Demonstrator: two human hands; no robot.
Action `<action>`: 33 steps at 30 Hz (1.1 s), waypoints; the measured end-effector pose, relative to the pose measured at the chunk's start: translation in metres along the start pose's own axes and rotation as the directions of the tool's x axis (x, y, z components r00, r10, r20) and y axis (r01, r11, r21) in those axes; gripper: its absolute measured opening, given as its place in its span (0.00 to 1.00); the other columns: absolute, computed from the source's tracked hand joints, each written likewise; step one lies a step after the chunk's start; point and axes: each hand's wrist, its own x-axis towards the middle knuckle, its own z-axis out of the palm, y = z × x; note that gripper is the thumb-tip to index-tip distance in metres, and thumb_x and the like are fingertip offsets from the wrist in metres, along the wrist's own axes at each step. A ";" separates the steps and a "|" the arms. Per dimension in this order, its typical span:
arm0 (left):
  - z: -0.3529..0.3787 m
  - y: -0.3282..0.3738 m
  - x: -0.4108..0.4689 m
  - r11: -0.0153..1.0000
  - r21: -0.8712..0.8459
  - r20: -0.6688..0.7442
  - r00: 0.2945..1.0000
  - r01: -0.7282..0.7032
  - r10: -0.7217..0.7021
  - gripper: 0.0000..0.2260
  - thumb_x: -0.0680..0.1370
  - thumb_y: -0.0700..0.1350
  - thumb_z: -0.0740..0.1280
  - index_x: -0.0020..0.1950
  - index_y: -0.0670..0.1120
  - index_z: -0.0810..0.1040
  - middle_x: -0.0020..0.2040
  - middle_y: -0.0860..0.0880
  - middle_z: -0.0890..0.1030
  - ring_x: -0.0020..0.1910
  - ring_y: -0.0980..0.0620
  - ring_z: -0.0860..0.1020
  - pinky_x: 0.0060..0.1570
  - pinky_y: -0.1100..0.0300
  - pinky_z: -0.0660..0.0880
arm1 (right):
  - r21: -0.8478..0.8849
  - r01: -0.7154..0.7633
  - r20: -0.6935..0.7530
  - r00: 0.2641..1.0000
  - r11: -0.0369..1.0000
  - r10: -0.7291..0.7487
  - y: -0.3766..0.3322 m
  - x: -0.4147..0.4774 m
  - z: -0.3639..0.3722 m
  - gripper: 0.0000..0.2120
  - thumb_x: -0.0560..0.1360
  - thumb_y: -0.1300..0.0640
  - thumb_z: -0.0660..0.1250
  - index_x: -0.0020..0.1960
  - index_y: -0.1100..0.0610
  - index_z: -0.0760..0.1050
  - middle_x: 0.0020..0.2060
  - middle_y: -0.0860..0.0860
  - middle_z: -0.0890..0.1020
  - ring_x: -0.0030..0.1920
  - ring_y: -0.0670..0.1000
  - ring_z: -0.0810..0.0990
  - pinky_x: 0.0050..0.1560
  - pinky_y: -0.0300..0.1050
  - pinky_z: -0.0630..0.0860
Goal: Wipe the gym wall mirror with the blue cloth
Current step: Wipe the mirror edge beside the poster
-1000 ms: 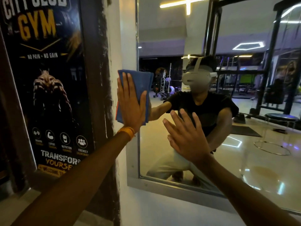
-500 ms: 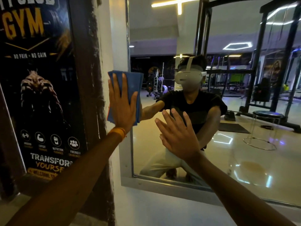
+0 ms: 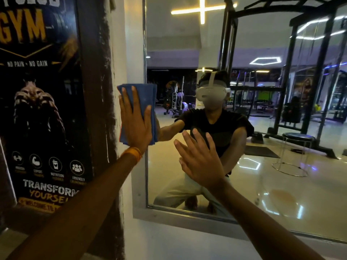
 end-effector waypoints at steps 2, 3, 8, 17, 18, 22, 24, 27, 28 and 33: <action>0.000 -0.010 -0.040 0.999 0.008 0.020 0.999 0.032 -0.032 0.32 0.85 0.63 0.50 0.85 0.48 0.47 0.84 0.38 0.51 0.82 0.39 0.51 0.80 0.56 0.41 | 0.002 0.003 -0.013 1.000 1.000 -0.003 -0.001 -0.001 -0.001 0.28 0.84 0.41 0.56 0.82 0.50 0.61 0.81 0.58 0.60 0.81 0.63 0.57 0.77 0.68 0.58; -0.002 -0.019 -0.068 0.999 0.020 0.054 0.998 0.031 -0.032 0.32 0.85 0.64 0.48 0.84 0.53 0.44 0.84 0.39 0.50 0.82 0.39 0.50 0.81 0.49 0.44 | 0.008 0.001 -0.023 1.000 1.000 0.000 -0.001 -0.001 -0.001 0.28 0.84 0.41 0.57 0.81 0.50 0.62 0.81 0.58 0.60 0.81 0.63 0.58 0.77 0.68 0.58; -0.014 -0.052 -0.109 0.999 0.034 0.202 0.979 0.026 -0.033 0.31 0.84 0.67 0.47 0.83 0.60 0.38 0.84 0.42 0.47 0.83 0.43 0.46 0.80 0.38 0.48 | 0.013 0.002 -0.024 1.000 1.000 -0.002 0.000 -0.001 -0.002 0.28 0.84 0.42 0.57 0.81 0.51 0.62 0.81 0.58 0.60 0.81 0.64 0.58 0.76 0.68 0.58; 0.011 -0.002 -0.029 0.996 0.081 -0.060 0.998 0.040 -0.035 0.32 0.85 0.63 0.48 0.84 0.47 0.51 0.84 0.39 0.52 0.82 0.38 0.53 0.80 0.40 0.53 | -0.018 0.011 -0.012 1.000 1.000 -0.011 0.000 -0.001 -0.001 0.28 0.84 0.41 0.56 0.81 0.50 0.63 0.80 0.58 0.62 0.80 0.64 0.59 0.77 0.68 0.57; 0.011 -0.012 -0.057 0.992 0.127 -0.032 0.999 0.014 -0.010 0.31 0.86 0.62 0.48 0.84 0.48 0.49 0.84 0.39 0.52 0.82 0.37 0.52 0.79 0.37 0.54 | -0.023 0.014 -0.014 1.000 1.000 -0.014 0.000 -0.001 -0.001 0.28 0.84 0.41 0.56 0.81 0.50 0.63 0.81 0.58 0.61 0.80 0.64 0.59 0.78 0.68 0.56; -0.003 -0.046 -0.120 0.983 0.181 0.120 0.993 -0.042 0.020 0.31 0.85 0.65 0.46 0.84 0.54 0.41 0.84 0.40 0.50 0.83 0.38 0.48 0.79 0.36 0.52 | -0.032 0.017 -0.023 1.000 0.999 -0.018 0.001 0.000 -0.002 0.28 0.84 0.41 0.57 0.81 0.50 0.63 0.81 0.58 0.60 0.80 0.64 0.58 0.78 0.68 0.56; -0.007 -0.042 -0.087 0.986 0.131 0.135 0.987 -0.102 0.085 0.31 0.86 0.63 0.48 0.85 0.51 0.44 0.84 0.41 0.48 0.83 0.39 0.46 0.80 0.38 0.49 | -0.036 0.017 -0.017 1.000 0.999 -0.018 0.001 0.000 -0.002 0.28 0.84 0.41 0.57 0.81 0.50 0.63 0.81 0.58 0.61 0.80 0.64 0.58 0.78 0.68 0.56; -0.004 -0.012 -0.001 0.982 0.087 0.073 0.984 -0.166 0.159 0.31 0.86 0.58 0.53 0.84 0.45 0.51 0.84 0.39 0.50 0.83 0.37 0.47 0.81 0.40 0.51 | -0.046 0.018 -0.013 1.000 0.999 -0.018 0.001 0.001 -0.002 0.27 0.84 0.42 0.56 0.80 0.51 0.64 0.80 0.59 0.63 0.80 0.64 0.59 0.77 0.69 0.57; -0.002 -0.004 0.018 0.983 0.098 0.050 0.987 -0.155 0.151 0.30 0.86 0.58 0.54 0.84 0.45 0.51 0.84 0.39 0.51 0.83 0.37 0.48 0.81 0.42 0.51 | -0.053 0.019 -0.006 1.000 0.998 -0.020 0.001 0.001 -0.002 0.27 0.84 0.42 0.56 0.80 0.51 0.65 0.80 0.59 0.63 0.80 0.64 0.60 0.76 0.69 0.58; -0.010 -0.019 -0.026 0.983 0.100 0.138 0.981 -0.154 0.140 0.31 0.86 0.61 0.49 0.85 0.50 0.45 0.85 0.42 0.47 0.83 0.39 0.46 0.81 0.43 0.48 | -0.087 0.029 0.014 1.000 0.996 -0.028 0.002 0.007 -0.010 0.26 0.83 0.42 0.58 0.78 0.50 0.68 0.78 0.58 0.68 0.77 0.64 0.65 0.75 0.68 0.60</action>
